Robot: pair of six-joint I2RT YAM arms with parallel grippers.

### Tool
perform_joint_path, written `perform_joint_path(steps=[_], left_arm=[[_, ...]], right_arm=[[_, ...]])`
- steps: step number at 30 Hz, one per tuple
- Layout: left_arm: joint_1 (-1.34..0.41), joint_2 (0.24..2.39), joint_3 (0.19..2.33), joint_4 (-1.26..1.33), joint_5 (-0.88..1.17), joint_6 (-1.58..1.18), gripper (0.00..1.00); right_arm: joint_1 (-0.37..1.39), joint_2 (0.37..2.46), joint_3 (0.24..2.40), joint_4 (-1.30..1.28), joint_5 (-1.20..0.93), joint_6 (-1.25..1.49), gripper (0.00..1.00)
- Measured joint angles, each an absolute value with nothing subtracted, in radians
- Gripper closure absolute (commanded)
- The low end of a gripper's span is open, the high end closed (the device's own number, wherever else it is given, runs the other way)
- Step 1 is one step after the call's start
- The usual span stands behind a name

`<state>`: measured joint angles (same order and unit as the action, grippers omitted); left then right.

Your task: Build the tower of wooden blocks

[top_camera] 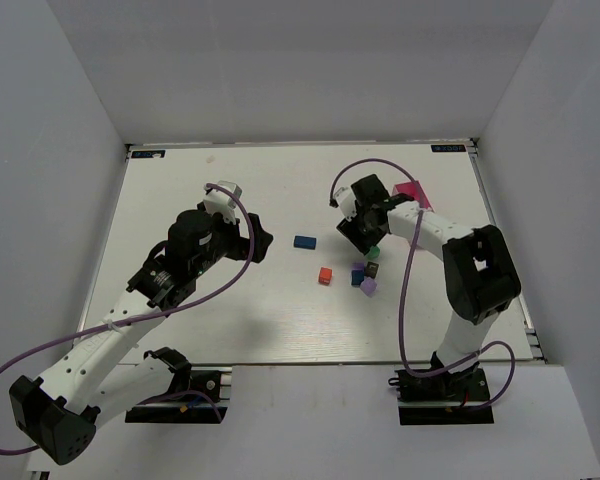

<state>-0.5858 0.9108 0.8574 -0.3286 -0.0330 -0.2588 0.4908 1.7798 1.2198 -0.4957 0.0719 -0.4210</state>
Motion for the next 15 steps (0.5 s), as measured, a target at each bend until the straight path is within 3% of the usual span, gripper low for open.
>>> perform_joint_path(steps=[15], left_arm=[[-0.586,0.911,0.857,-0.329,-0.022,-0.259,0.00]], right_arm=[[0.451,1.860,1.271,-0.510,0.067,-0.420,0.48]])
